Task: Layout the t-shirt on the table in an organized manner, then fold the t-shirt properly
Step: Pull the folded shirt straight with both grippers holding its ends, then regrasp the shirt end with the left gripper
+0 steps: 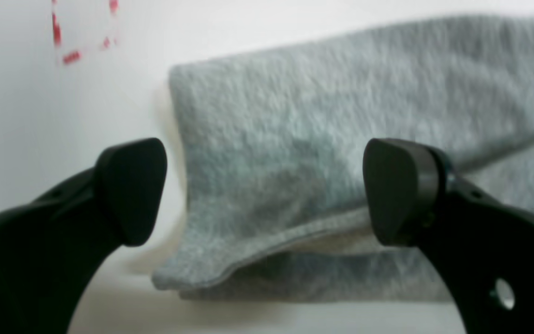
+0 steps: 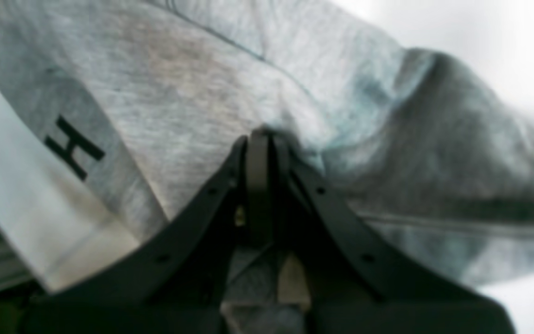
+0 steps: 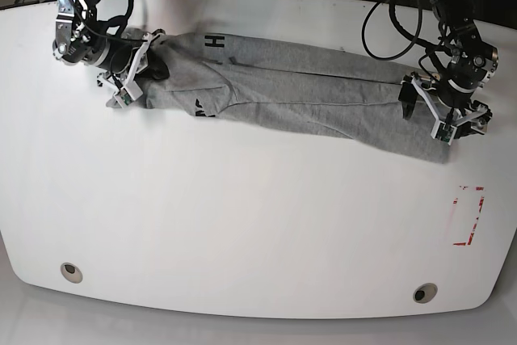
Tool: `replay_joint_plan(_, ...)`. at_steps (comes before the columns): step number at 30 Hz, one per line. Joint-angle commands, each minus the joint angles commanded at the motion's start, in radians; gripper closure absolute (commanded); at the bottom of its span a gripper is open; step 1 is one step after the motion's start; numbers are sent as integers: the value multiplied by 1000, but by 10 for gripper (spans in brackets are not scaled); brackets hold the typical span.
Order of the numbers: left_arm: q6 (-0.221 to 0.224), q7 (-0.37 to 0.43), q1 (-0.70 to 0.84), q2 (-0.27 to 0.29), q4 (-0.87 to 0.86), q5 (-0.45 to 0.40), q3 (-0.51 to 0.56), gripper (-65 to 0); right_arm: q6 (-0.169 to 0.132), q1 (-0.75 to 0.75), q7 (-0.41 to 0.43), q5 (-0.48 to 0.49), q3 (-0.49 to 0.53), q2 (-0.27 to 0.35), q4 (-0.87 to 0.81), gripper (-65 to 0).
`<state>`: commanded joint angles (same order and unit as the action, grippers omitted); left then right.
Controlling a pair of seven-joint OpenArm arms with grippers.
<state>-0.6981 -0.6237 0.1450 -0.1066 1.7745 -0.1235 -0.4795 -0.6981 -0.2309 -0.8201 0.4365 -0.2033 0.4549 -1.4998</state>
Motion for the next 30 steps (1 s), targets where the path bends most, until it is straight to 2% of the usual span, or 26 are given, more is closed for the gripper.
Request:
replay_joint_plan(9, 0, 0, 11, 2, 3, 0, 0, -650, 0, 69, -2, 0, -5, 63, 8, -28)
replay_joint_plan(20, 0, -31, -9, 2, 8, 14, -25, -650, 0, 68, -2, 0, -3, 55, 8, -28)
replay_joint_plan(22, 0, -71, -34, 2, 6, 63, -48, -650, 0, 68, -2, 0, -3, 43, 8, -28)
replay_joint_plan(26, 0, -137, -68, -2, -2, 224, -149, -650, 0, 66, -2, 0, -2, 28, 8, -28)
replay_joint_plan(30, 0, -172, -95, -3, -40, 311, -186, -650, 0, 66, -2, 0, -2, 26, 8, -28)
